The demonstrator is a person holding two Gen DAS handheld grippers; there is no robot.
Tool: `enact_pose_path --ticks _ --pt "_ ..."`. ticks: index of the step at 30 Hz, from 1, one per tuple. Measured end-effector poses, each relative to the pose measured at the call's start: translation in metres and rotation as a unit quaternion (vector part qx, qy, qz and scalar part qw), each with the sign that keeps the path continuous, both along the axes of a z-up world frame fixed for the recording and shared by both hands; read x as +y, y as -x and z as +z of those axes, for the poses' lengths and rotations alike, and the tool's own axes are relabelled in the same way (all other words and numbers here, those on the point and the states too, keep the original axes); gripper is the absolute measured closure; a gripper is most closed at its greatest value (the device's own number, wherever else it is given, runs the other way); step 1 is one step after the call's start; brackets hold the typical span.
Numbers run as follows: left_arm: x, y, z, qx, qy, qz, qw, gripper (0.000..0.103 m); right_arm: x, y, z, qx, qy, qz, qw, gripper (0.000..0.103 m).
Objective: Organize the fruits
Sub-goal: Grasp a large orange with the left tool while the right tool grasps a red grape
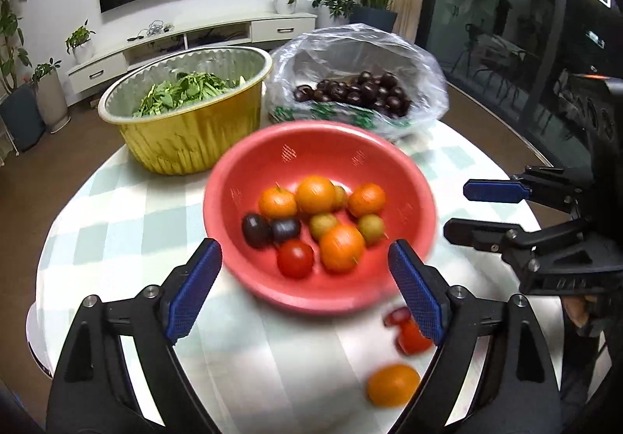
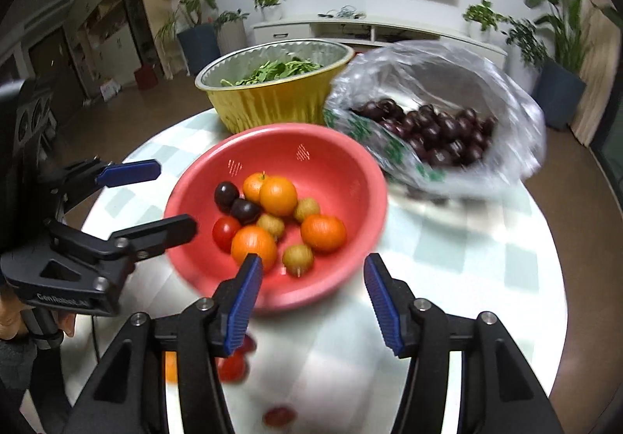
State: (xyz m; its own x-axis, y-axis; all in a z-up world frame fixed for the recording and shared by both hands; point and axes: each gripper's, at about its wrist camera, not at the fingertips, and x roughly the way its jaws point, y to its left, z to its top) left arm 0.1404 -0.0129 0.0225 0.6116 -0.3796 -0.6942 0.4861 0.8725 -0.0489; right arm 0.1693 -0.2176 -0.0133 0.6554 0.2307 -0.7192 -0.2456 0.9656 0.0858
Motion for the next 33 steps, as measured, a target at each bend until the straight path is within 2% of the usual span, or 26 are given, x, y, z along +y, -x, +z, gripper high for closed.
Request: enact_pose_path --ticks 4,9,11,19,21,33 --pt "0.004 0.035 -0.014 0.018 -0.005 -0.017 0.9997 0.011 -0.013 0.033 -0.010 0.009 -0.031 -0.011 0.999 0.045" --pt "-0.006 0.069 -0.045 0.048 -0.056 -0.058 0.9956 0.011 -0.017 0.066 -0.030 0.030 -0.048 -0.018 0.998 0.045" --pt "-0.011 0.077 -0.055 0.054 -0.074 -0.068 0.9935 0.011 -0.015 0.075 -0.038 0.037 -0.047 -0.018 0.998 0.046" --pt "-0.023 0.081 -0.065 0.057 -0.094 -0.090 0.9898 0.014 -0.008 0.093 -0.056 0.056 -0.056 -0.010 0.997 0.046" --pt "-0.026 0.079 -0.069 0.061 -0.100 -0.095 0.9886 0.024 -0.009 0.096 -0.056 0.057 -0.057 -0.011 0.997 0.046" --pt "-0.033 0.071 -0.079 0.084 -0.091 -0.108 0.9864 0.063 -0.008 0.095 -0.058 0.062 -0.058 -0.013 0.996 0.051"
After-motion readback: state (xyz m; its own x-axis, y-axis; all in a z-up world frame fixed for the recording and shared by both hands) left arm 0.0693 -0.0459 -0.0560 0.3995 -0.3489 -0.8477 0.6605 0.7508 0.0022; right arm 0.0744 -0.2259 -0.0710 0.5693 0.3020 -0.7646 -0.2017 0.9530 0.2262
